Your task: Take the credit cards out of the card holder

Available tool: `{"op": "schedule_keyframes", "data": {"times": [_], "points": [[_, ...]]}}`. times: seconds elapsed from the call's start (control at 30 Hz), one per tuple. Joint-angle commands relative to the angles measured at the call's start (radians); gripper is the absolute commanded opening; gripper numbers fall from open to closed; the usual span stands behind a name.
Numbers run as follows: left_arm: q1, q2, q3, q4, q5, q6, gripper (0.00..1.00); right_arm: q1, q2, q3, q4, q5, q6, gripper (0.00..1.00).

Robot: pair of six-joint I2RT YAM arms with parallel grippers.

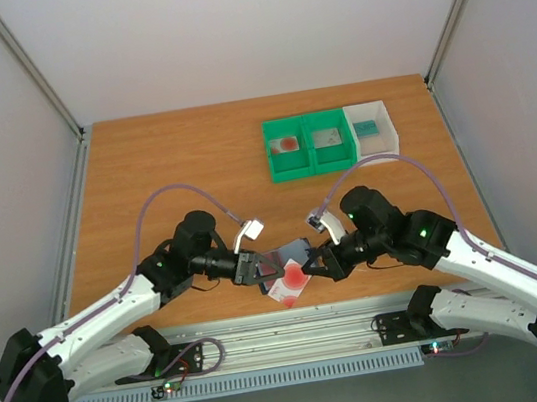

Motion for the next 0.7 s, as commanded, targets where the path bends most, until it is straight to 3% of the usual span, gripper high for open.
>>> {"op": "schedule_keyframes", "data": {"times": [0.0,0.13,0.17,0.27,0.43,0.5,0.53,0.67], "points": [[-0.003,-0.032,0.036,-0.013,-0.052,0.04,0.0,-0.006,-0.013,-0.012,0.029,-0.036,0.006,0.01],[-0.003,-0.064,0.047,-0.087,-0.141,0.062,0.08,-0.006,-0.019,-0.02,0.062,-0.019,0.036,0.01],[-0.002,-0.076,0.051,-0.11,-0.171,0.069,0.15,-0.006,-0.02,-0.024,0.075,-0.016,0.058,0.01],[-0.002,-0.118,0.061,-0.187,-0.283,0.082,0.52,-0.006,-0.024,-0.038,0.104,0.028,0.089,0.01],[-0.002,-0.176,0.086,-0.311,-0.457,0.116,0.78,-0.006,-0.009,-0.028,0.11,0.138,0.116,0.01],[-0.001,-0.191,0.092,-0.349,-0.521,0.129,0.95,-0.006,0.0,-0.014,0.1,0.195,0.116,0.01],[-0.002,-0.199,0.093,-0.362,-0.544,0.133,0.99,-0.006,0.006,-0.003,0.092,0.227,0.114,0.01],[-0.002,-0.211,0.089,-0.399,-0.609,0.151,0.99,-0.014,0.039,0.035,0.085,0.368,0.108,0.01]]}}
